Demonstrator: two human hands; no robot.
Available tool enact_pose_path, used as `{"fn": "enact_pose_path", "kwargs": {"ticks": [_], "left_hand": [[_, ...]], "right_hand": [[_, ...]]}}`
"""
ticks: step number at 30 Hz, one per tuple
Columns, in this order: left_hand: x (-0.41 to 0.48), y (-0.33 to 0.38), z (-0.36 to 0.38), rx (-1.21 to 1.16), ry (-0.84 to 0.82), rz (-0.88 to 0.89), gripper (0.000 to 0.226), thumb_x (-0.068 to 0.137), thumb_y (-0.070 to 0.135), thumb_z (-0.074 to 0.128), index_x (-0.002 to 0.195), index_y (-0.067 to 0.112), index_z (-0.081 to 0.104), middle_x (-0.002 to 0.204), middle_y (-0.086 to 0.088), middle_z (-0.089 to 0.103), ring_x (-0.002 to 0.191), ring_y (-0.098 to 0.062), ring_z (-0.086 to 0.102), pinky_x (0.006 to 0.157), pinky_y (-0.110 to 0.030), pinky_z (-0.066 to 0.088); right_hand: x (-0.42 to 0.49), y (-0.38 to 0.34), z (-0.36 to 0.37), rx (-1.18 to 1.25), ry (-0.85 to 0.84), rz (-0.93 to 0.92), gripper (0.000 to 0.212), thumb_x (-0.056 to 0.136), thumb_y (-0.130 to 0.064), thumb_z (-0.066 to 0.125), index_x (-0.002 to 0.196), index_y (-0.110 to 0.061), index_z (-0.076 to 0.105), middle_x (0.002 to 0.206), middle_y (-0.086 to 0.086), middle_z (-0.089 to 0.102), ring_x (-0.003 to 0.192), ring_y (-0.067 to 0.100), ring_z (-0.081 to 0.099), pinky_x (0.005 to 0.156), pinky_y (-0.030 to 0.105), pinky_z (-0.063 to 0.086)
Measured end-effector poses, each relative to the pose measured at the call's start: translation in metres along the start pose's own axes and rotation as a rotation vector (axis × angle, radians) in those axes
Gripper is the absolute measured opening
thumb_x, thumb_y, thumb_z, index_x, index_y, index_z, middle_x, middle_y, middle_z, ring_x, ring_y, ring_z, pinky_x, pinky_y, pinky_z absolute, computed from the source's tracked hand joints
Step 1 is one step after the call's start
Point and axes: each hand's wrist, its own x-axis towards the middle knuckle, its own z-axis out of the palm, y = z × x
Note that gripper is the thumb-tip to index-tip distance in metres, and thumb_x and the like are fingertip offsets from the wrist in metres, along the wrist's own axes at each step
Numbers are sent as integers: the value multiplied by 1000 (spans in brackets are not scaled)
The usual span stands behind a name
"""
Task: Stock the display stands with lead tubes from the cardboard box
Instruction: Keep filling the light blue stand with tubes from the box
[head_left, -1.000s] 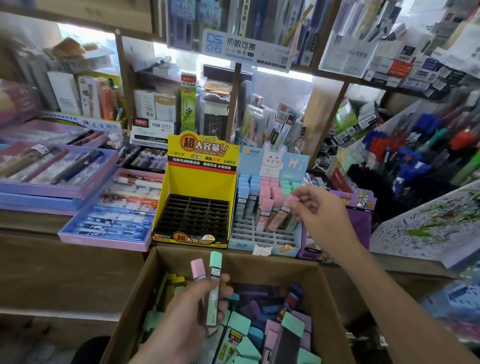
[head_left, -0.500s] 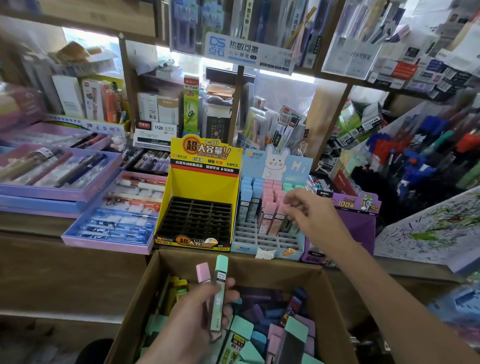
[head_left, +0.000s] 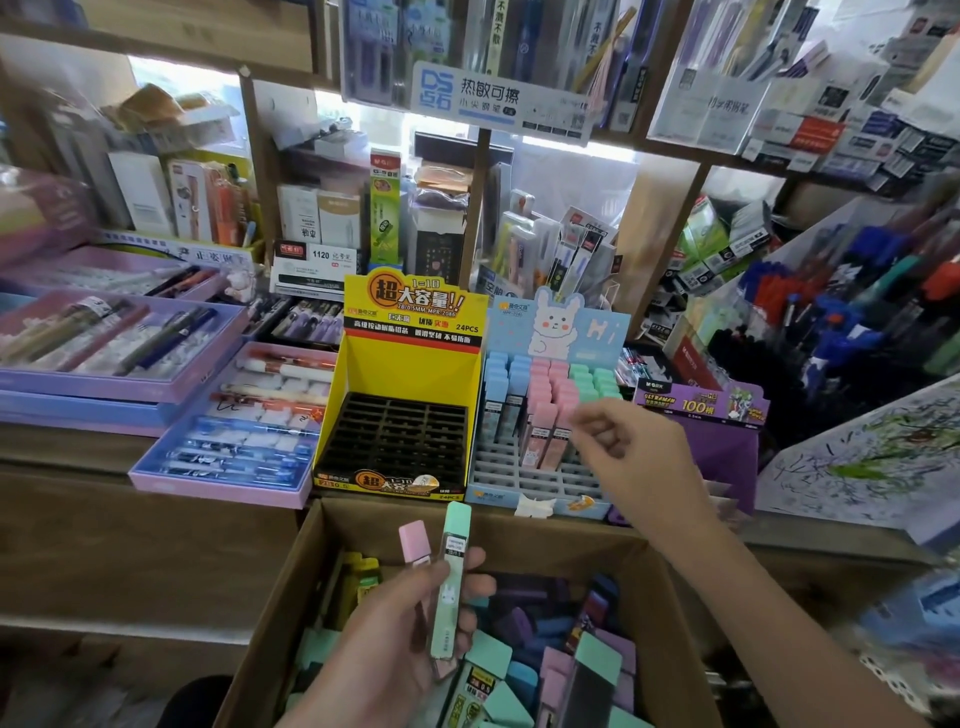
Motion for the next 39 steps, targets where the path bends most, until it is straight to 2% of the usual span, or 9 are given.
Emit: {"fn": "enact_pose_path", "kwargs": {"ticks": [2, 9, 14, 18, 21, 28, 31, 35, 39], "left_hand": [[-2, 0, 0, 20, -40, 5, 37, 83, 30, 60, 106, 9, 80, 97, -15, 75, 61, -17, 60, 59, -28, 50], [-5, -5, 3, 69, -102, 22, 44, 75, 31, 69, 105, 1, 78, 89, -19, 73, 58, -20, 60, 54, -28, 50], [-3, -6, 2, 108, -126, 8, 38, 82, 27, 68, 106, -1, 77, 89, -21, 70, 63, -23, 63, 55, -29, 51], [-1, -9, 2, 134, -95, 14, 38, 73, 26, 74, 101, 1, 79, 91, -25, 72, 65, -26, 67, 57, -32, 54], [3, -11, 2, 108, -48, 14, 42, 76, 23, 71, 107, -5, 76, 100, -32, 71, 78, -35, 64, 68, -38, 49], [9, -14, -5, 124, 98, 65, 25, 97, 16, 60, 115, -2, 62, 97, -34, 73, 54, -28, 63, 46, -26, 41], [10, -15, -8, 83, 94, 64, 20, 99, 16, 58, 111, 1, 58, 95, -35, 72, 52, -28, 61, 46, -26, 40], [14, -15, -10, 126, 126, 111, 26, 103, 18, 51, 98, -3, 65, 81, -25, 72, 52, -28, 62, 48, -28, 42], [16, -15, -16, 166, 155, 141, 27, 99, 17, 58, 94, 0, 78, 65, -13, 58, 54, -25, 57, 48, -31, 44]], "right_hand": [[-11, -9, 5, 107, -85, 67, 22, 91, -7, 75, 96, -29, 75, 78, -8, 71, 74, 8, 67, 66, 16, 56], [-38, -24, 24, 349, -388, 245, 18, 93, -15, 75, 111, -17, 76, 89, 0, 78, 71, 14, 73, 62, 27, 61], [-45, -27, 31, 481, -441, 291, 16, 90, -16, 79, 106, -18, 78, 90, 7, 78, 70, 20, 72, 60, 26, 60], [-44, -27, 28, 523, -456, 321, 16, 90, -10, 78, 106, -11, 75, 86, 15, 76, 68, 21, 69, 59, 26, 58], [-37, -24, 14, 512, -420, 305, 16, 89, -8, 78, 104, -12, 75, 85, 12, 76, 68, 18, 71, 61, 25, 59], [-7, -6, -37, 292, -149, 253, 13, 86, -7, 80, 93, -17, 76, 78, 3, 75, 66, 19, 73, 59, 26, 60], [3, 4, -49, 181, -70, 206, 12, 88, -8, 79, 95, -17, 75, 75, -2, 72, 66, 14, 71, 64, 24, 61], [14, 11, -52, 99, -23, 170, 12, 90, -9, 77, 96, -18, 74, 77, -2, 73, 64, 10, 70, 67, 19, 59], [22, 16, -48, 90, -2, 175, 12, 92, -7, 74, 102, -14, 74, 77, 5, 75, 68, 13, 73, 71, 22, 61]]}}
